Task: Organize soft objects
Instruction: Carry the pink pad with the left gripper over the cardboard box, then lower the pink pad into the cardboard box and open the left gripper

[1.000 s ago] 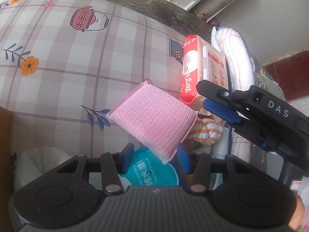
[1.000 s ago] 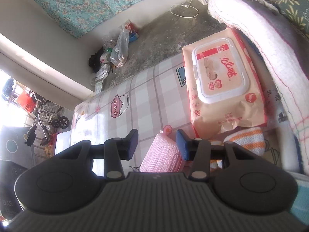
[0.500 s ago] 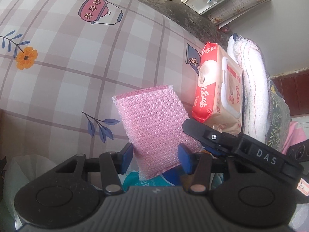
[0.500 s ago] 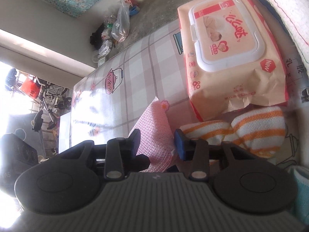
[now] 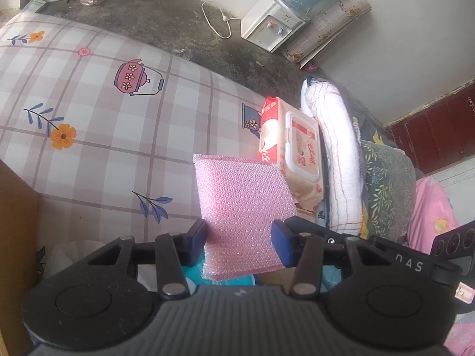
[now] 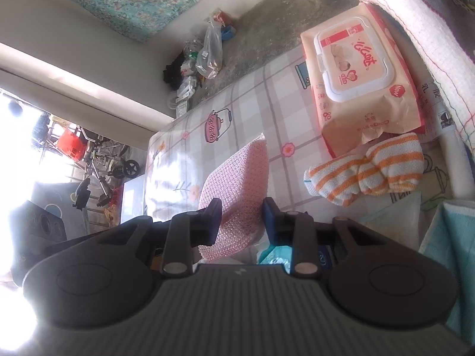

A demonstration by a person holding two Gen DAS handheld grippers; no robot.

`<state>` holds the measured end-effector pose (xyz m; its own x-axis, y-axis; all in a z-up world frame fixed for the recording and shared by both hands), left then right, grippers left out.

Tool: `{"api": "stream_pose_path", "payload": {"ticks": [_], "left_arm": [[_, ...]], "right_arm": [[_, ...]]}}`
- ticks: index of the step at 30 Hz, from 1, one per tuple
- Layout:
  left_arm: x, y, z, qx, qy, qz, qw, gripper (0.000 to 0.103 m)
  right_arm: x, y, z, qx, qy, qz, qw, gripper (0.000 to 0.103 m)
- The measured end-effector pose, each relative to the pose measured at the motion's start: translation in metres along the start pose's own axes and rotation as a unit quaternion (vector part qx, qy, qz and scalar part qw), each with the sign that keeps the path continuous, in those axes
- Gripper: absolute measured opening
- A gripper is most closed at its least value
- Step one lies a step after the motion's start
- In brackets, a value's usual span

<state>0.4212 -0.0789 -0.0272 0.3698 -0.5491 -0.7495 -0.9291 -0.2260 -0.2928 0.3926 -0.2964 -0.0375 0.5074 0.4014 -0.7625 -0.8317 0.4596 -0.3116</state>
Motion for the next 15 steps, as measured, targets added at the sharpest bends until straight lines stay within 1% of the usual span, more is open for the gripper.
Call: {"api": "stream_pose_path", "payload": {"ticks": [6,9,11,15], "left_arm": [[-0.086,0.021,-0.005,0.018,0.029,-0.040,0.9986,0.048],[-0.134,0.034,0.003,0.021,0.034,-0.066,0.9970,0.048],[-0.167,0.042,0.013,0.020,0.032,-0.086,0.9956,0.048],[-0.219,0.058,0.041,0.021,0.008,-0.122,0.9923,0.048]], "right_arm": [[-0.060,0.034,0.056,-0.036,-0.027,-0.027,0.999,0.029],[-0.084,0.054,0.091,-0.059,-0.047,-0.034,0.997,0.029],[-0.100,0.075,0.118,-0.082,-0.060,-0.036,0.994,0.029],[-0.100,0.114,0.169,-0.118,-0.083,-0.023,0.989,0.030]]}}
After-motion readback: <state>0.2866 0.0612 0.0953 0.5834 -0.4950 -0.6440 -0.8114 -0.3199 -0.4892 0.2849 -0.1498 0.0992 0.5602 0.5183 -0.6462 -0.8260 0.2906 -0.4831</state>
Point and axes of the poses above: each gripper's, at about its wrist camera, not at the fingertips, and x roughly the way its jaws point, z to its left, y to its underside, the point moved 2 cm from there along x, roughly the way its jaws point, and after that the axes turned 5 degrees about y, right-handed, at the moved point
